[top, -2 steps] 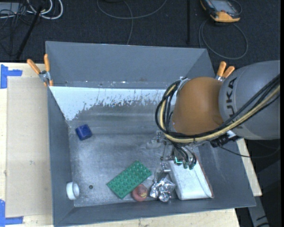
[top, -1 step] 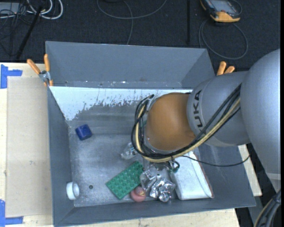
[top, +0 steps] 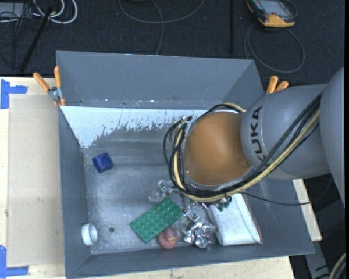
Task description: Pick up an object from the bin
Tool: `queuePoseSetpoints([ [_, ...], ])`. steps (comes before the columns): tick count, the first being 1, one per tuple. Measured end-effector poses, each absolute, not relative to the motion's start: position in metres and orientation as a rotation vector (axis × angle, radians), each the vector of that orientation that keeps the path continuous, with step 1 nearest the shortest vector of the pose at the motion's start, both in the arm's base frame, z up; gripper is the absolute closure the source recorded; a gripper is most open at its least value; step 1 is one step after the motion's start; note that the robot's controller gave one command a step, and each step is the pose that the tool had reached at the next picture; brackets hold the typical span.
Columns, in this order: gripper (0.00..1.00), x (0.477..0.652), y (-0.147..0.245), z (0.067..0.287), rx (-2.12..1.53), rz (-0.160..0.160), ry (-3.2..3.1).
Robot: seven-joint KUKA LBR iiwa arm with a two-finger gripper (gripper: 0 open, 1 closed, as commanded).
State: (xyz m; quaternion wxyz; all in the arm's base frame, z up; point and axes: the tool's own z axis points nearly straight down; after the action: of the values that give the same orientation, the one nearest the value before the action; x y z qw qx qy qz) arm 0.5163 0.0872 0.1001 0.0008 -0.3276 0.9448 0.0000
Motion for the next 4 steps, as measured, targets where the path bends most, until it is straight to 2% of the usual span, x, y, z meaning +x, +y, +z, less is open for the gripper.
queuePoseSetpoints([
  [1, 0.0, 0.533, 0.113, 0.099, -1.132, 0.002, 2.929],
  [2, 0.0, 0.53, 0.1, 0.074, -1.154, 0.004, 2.912],
  [3, 0.0, 0.531, 0.102, 0.075, -1.152, 0.003, 2.918],
  [4, 1.0, 0.533, 0.102, 0.077, -1.145, 0.003, 2.915],
])
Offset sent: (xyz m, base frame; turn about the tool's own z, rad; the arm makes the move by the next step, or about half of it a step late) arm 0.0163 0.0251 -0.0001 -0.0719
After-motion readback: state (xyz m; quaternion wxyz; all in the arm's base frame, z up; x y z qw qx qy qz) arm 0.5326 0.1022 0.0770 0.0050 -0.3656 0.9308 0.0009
